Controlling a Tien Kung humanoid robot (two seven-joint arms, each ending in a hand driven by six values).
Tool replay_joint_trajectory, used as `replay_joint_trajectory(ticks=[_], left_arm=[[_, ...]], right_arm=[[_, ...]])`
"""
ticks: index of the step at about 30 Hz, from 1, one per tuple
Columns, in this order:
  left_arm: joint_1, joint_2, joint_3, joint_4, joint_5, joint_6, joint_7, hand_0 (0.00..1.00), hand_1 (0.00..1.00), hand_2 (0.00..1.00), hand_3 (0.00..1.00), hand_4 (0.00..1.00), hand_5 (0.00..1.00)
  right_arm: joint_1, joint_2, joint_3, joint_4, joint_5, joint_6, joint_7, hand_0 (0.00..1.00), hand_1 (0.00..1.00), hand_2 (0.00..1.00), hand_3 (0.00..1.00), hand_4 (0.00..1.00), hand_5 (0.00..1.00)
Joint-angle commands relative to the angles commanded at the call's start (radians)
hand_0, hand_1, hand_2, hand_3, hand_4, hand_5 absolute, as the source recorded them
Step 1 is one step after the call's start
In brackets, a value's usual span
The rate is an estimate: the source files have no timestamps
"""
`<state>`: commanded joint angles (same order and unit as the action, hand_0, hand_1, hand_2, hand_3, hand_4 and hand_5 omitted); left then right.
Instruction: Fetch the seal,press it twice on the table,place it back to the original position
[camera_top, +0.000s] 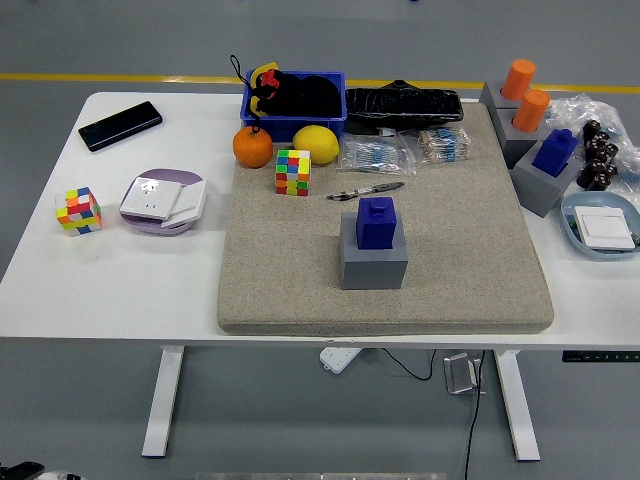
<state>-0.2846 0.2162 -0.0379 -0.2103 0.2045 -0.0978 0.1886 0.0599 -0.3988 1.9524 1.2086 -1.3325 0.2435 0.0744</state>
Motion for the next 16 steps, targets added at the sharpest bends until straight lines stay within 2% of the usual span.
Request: replay_joint_trajectory(ticks=[16], left_arm=[[0.001, -0.004, -0.004, 0.001, -0.001, -0.001, 0.000, 0.723, 0.693, 0.682, 0.751, 0.685, 0.259]], right_arm=[[0.002, 0.005, -0.018, -0.003, -0.001, 0.001, -0.003, 0.875, 0.795, 0.800, 0.791, 0.998, 0.636]])
